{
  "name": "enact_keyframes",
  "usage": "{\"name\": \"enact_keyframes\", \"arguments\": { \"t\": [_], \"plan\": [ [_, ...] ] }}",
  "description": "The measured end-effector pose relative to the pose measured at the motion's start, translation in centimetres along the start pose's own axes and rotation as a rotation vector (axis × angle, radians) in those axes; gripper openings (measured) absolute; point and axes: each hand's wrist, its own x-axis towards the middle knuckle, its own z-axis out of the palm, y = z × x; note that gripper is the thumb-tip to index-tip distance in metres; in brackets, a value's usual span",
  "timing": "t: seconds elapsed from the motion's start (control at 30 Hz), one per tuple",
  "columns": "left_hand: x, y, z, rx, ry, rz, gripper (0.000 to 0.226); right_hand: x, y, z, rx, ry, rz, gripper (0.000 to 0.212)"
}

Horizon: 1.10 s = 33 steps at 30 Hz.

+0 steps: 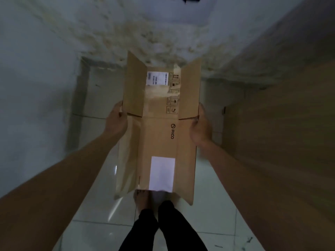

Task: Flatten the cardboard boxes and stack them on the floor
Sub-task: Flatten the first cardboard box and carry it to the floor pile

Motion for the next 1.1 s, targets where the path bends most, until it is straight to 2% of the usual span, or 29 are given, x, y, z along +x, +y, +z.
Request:
{"name": "enact_keyframes", "arguments": {
  "t": [0.17, 0.27, 0.37, 0.43, 0.57, 0.67, 0.73, 0.83, 0.93, 1.0, 1.1],
  "plan": [
    [7.1, -5.3, 6.1, -0.012, -0.059, 0.009, 0.046, 5.7, 5.1, 7.0, 0.023, -0.010, 0.063, 0.065],
    [10.2, -7.7, 8.7, -0.022, -0.116, -0.033, 0.057, 8.2, 8.1, 10.1, 0.077, -0.100, 0.160, 0.076],
    [12.7, -9.9, 10.7, 0.094, -0.204, -0.024, 0.066, 10.3, 10.3, 12.5, 0.060, -0.211, 0.213, 0.088],
    [14.2, -11.7, 11.8, 0.176, -0.225, -0.027, 0.070, 11.6, 11.4, 13.6, 0.017, -0.211, 0.254, 0.093],
    [16.5, -14.3, 14.2, 0.298, -0.269, -0.090, 0.079, 14.3, 14.3, 14.9, 0.017, -0.170, 0.261, 0.084],
    [18.2, -15.4, 15.2, 0.181, -0.244, -0.182, 0.077, 16.3, 16.0, 16.0, 0.049, -0.204, 0.255, 0.073],
    [19.2, -15.7, 15.4, 0.153, -0.244, -0.166, 0.075, 17.7, 17.3, 16.5, 0.032, -0.249, 0.275, 0.073],
    [20.1, -16.5, 15.7, 0.244, -0.273, -0.125, 0.059, 18.5, 17.8, 16.8, -0.090, -0.370, 0.241, 0.093],
    [19.1, -15.5, 15.7, 0.443, -0.222, -0.095, 0.071, 17.2, 15.2, 15.7, -0.281, -0.288, 0.157, 0.097],
    [17.5, -13.6, 15.5, 0.588, -0.188, 0.000, 0.070, 15.5, 13.1, 14.8, -0.347, -0.285, 0.113, 0.101],
    [13.6, -8.8, 14.9, 0.664, -0.196, 0.197, 0.061, 12.5, 9.6, 13.2, -0.363, -0.341, 0.017, 0.095]
  ]
}}
